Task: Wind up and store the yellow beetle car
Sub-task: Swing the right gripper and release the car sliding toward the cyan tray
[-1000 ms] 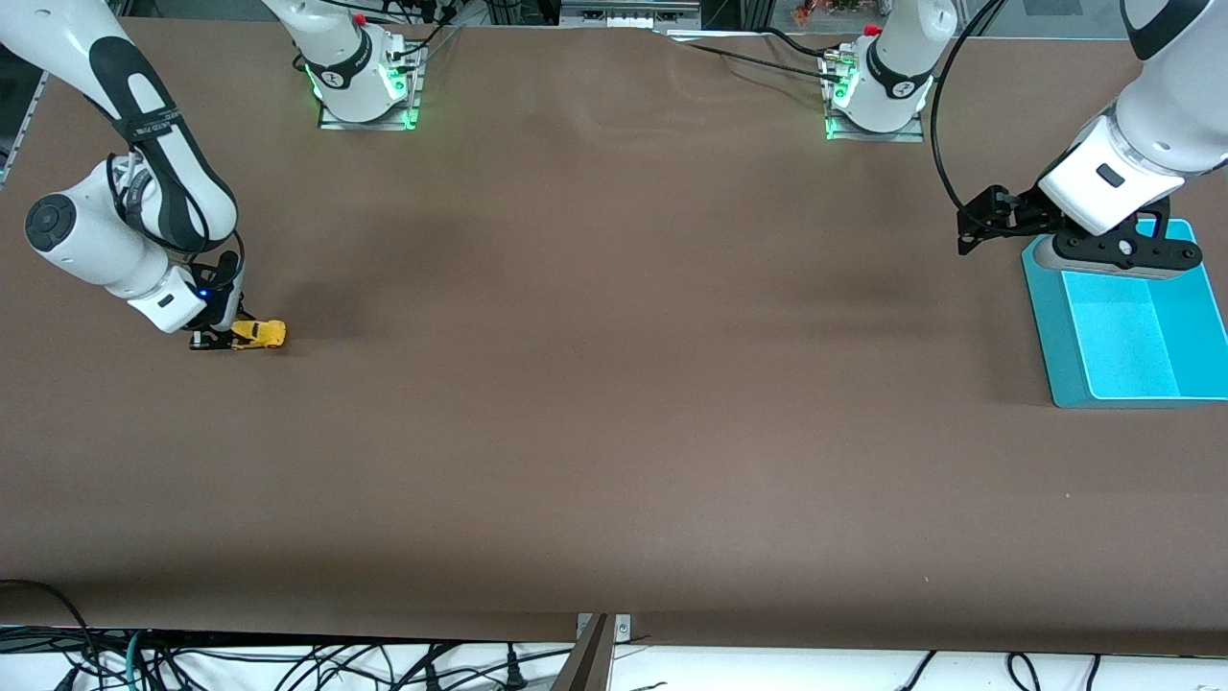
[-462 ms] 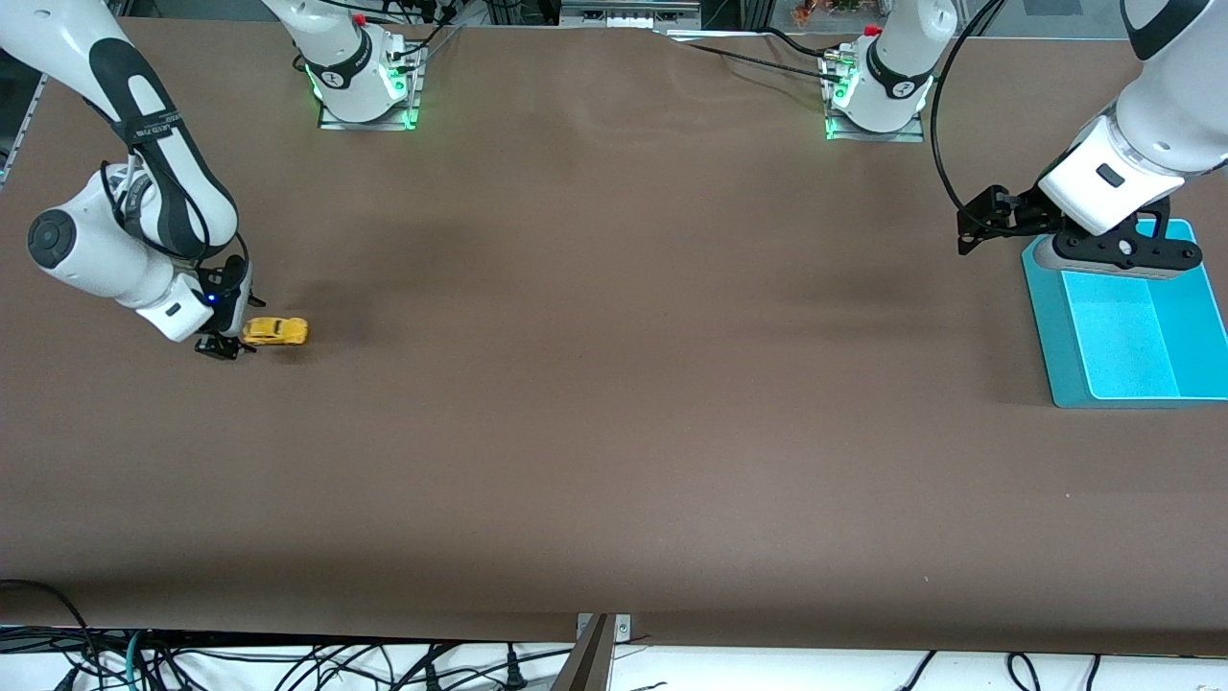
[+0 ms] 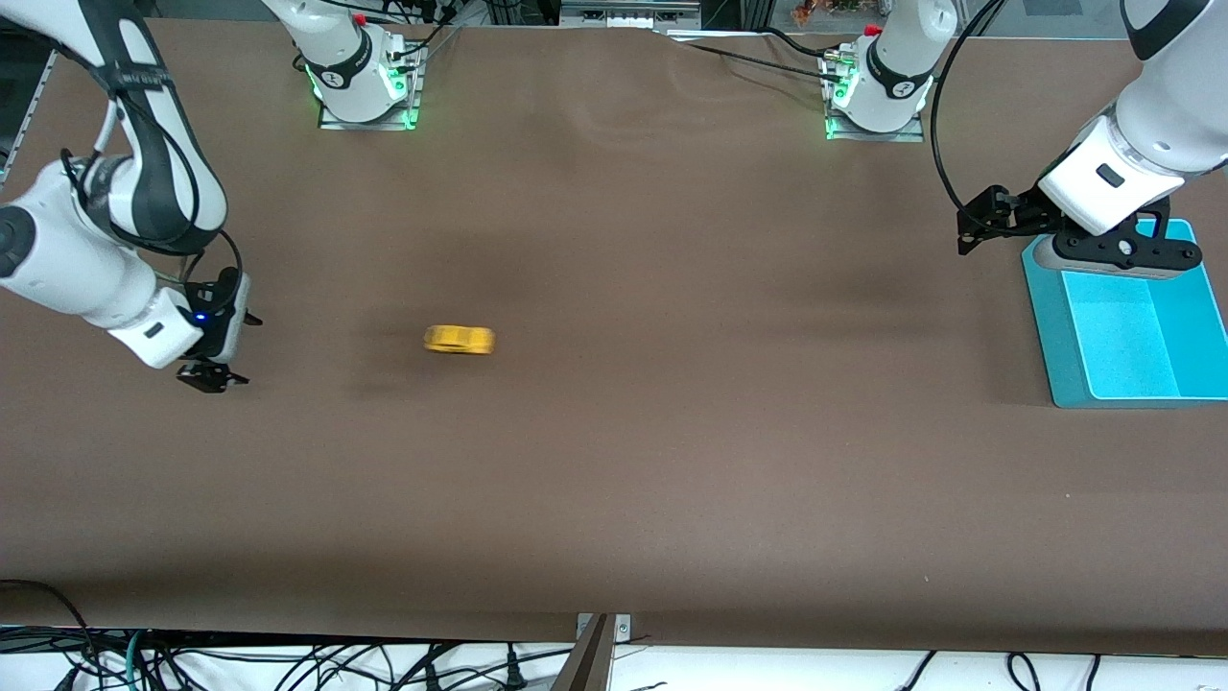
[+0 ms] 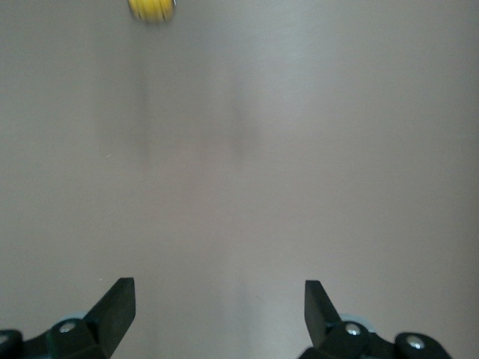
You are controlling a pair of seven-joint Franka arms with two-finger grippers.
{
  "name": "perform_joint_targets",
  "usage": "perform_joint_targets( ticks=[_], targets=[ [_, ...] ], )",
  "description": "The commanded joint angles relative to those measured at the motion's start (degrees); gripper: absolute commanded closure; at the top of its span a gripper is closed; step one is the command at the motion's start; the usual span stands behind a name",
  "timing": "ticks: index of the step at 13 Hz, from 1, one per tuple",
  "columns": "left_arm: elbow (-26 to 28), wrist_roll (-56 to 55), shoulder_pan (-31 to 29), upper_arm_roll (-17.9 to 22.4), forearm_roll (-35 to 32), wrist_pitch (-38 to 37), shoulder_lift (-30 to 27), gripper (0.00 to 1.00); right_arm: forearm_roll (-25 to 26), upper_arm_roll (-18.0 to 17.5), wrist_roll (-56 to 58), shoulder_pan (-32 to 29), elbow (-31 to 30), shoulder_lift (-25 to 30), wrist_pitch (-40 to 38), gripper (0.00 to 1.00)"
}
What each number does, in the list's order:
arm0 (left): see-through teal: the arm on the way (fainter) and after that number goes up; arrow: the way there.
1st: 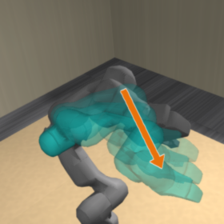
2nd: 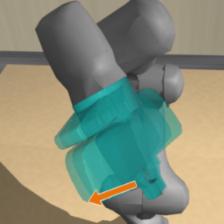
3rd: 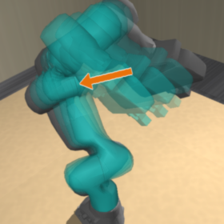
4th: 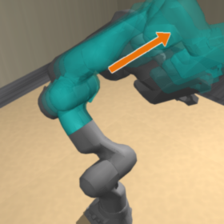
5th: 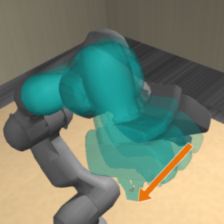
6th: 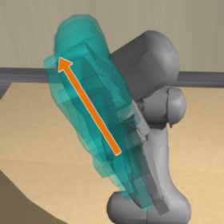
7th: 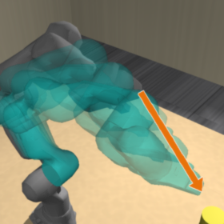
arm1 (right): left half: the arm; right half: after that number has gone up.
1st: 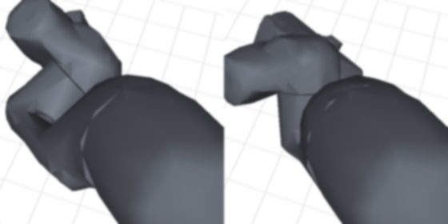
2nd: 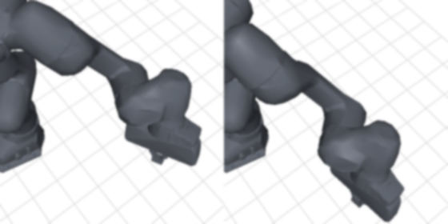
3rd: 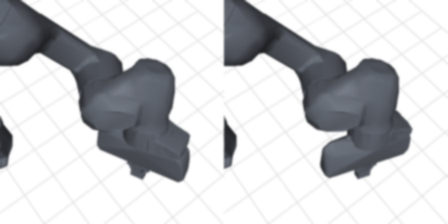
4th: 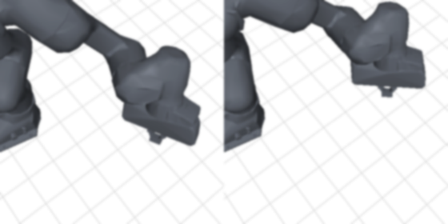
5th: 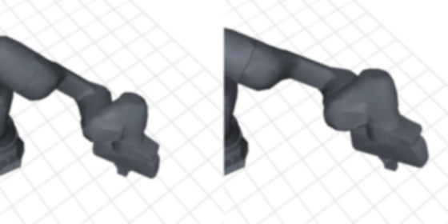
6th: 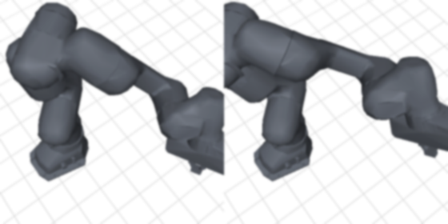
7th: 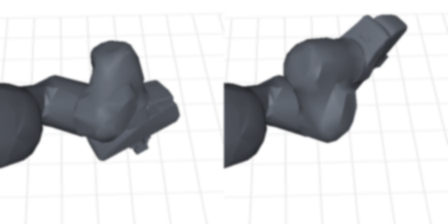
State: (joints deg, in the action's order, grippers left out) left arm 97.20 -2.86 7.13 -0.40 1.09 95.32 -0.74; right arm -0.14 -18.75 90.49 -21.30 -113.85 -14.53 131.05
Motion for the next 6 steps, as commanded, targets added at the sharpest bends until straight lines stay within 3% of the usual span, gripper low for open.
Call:
perform_joint_targets(
  ticks=[1, 6],
  targets=[
    [-1.6, -0.3, 0.3, 0.0, -1.2, -1.4, 0.5, 0.0, 0.4, -0.5, -4.8, -0.3, -0.3, 7.0, -3.2, 0.0],
    [-1.6, -0.3, 0.3, 0.0, -1.2, -1.4, 0.5, 0.0, 0.5, -0.3, -14.4, -0.4, -0.3, 12.6, -7.2, 0.0]
  ],
)
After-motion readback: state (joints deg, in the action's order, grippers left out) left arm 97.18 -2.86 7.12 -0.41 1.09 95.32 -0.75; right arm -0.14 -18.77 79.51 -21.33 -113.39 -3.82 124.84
